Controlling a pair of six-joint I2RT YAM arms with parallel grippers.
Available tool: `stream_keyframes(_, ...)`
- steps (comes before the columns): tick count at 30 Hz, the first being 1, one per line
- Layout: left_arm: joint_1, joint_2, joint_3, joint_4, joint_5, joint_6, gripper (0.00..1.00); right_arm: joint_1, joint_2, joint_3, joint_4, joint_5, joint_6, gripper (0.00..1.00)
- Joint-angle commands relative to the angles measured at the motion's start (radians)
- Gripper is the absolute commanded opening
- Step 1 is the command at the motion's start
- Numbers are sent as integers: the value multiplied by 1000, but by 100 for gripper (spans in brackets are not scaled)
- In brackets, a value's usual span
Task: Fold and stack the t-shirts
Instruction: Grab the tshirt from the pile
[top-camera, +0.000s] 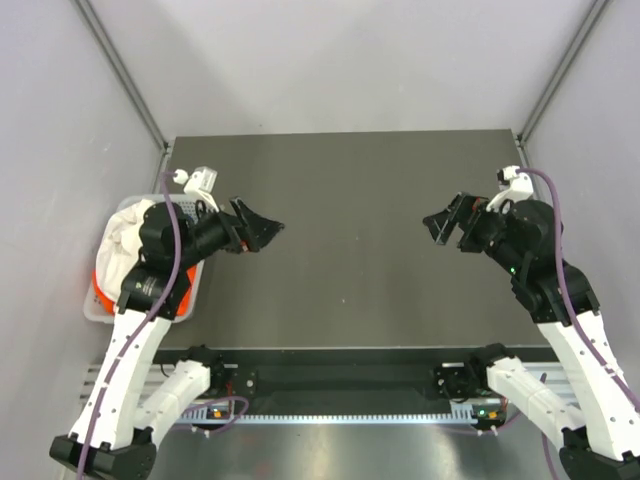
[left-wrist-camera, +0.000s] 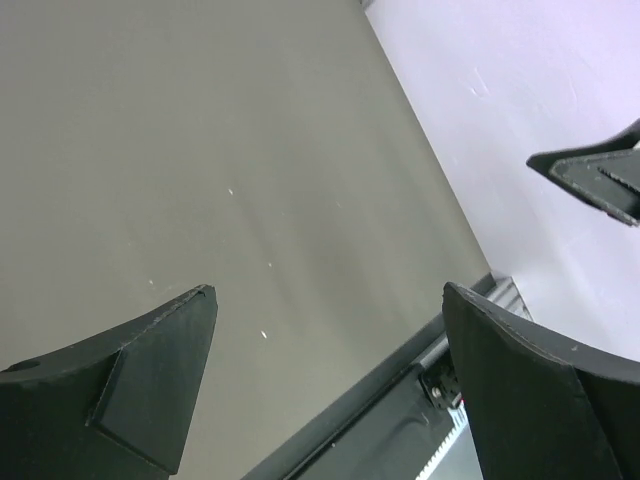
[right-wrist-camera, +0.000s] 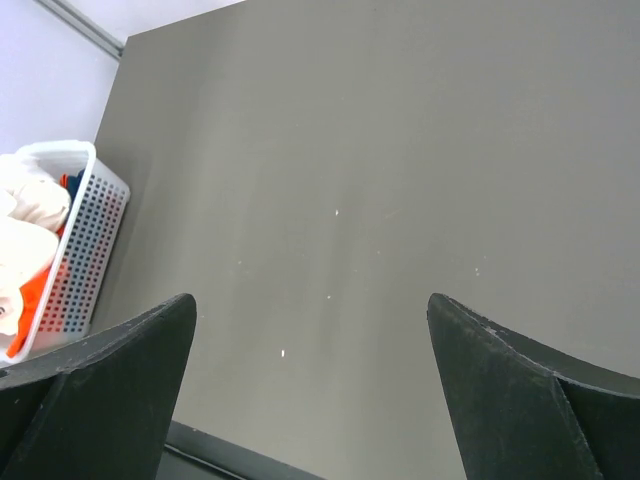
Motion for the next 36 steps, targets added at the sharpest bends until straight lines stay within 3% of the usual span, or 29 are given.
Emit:
stream_keyframes(1,0,-28,52,-24,-69,9,99,5,-15,39,-4,-8,9,99)
stream_keyframes(6,0,-31,69,-65,-236,-8,99,5,-22,24,1,-19,18,100)
stream_keyframes(9,0,0,126,-157,-458,-27,99,5,-34,2,-1,-21,13,100)
stream_keyframes(10,1,48,155,-248,-595,-25,99,5,-37,-10,1,-22,13,100)
stream_keyframes(13,9,172,265,-347,-711,24,99,5,-51,-33,7,-33,10,100)
stream_keyframes(20,185,325,312,-376,-981,49,97,5,-95,-59,42,-90,-17,100)
stream_keyframes(23,300,394,281,-389,-986,-39,95,5,-115,-77,77,-113,-13,100)
stream_keyframes(30,451,437,80,-202,-1012,-157,86,5,-146,-119,117,-156,-25,100)
stream_keyframes(34,458,498,83,-166,-1014,-142,82,7,-144,-123,119,-147,-42,100)
stream_keyframes(36,460,521,94,-149,-1000,-128,72,7,-146,-122,114,-144,-53,100)
